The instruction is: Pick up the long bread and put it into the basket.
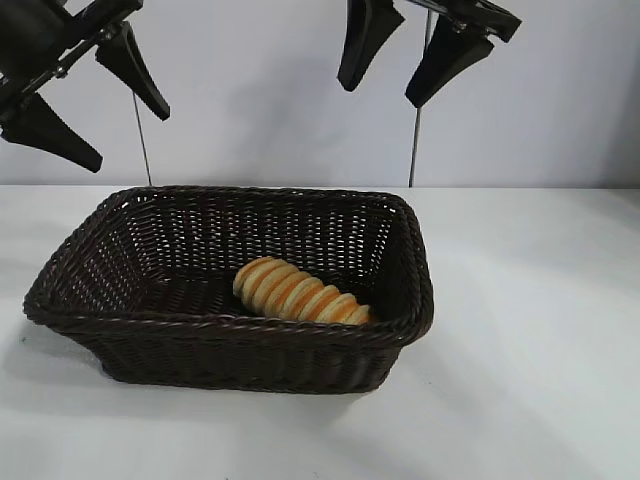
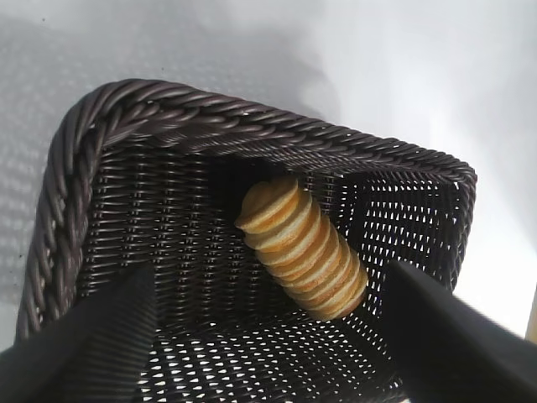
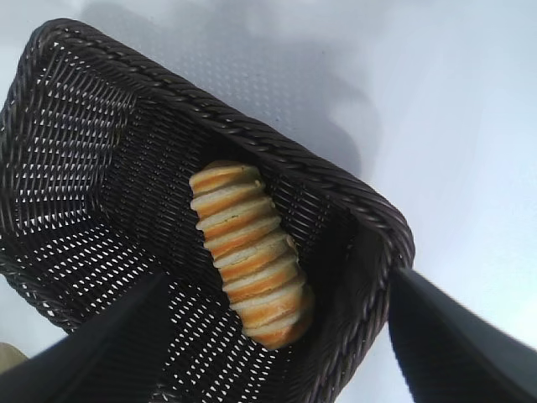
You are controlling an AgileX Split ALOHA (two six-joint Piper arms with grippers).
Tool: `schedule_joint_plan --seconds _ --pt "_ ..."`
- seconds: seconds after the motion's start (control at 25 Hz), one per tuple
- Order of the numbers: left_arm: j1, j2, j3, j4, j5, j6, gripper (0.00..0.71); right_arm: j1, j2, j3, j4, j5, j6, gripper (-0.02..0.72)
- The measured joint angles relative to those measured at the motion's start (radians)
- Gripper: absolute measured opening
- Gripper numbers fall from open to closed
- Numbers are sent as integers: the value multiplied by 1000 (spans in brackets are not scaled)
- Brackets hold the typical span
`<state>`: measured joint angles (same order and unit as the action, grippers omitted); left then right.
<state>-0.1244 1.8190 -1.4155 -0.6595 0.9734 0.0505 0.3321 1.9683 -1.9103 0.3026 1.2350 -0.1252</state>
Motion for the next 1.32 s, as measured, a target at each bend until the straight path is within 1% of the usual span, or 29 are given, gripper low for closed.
schedule_joint_plan --seconds 1.32 --pt "0 0 0 0 0 2 540 0 24 0 4 0 1 527"
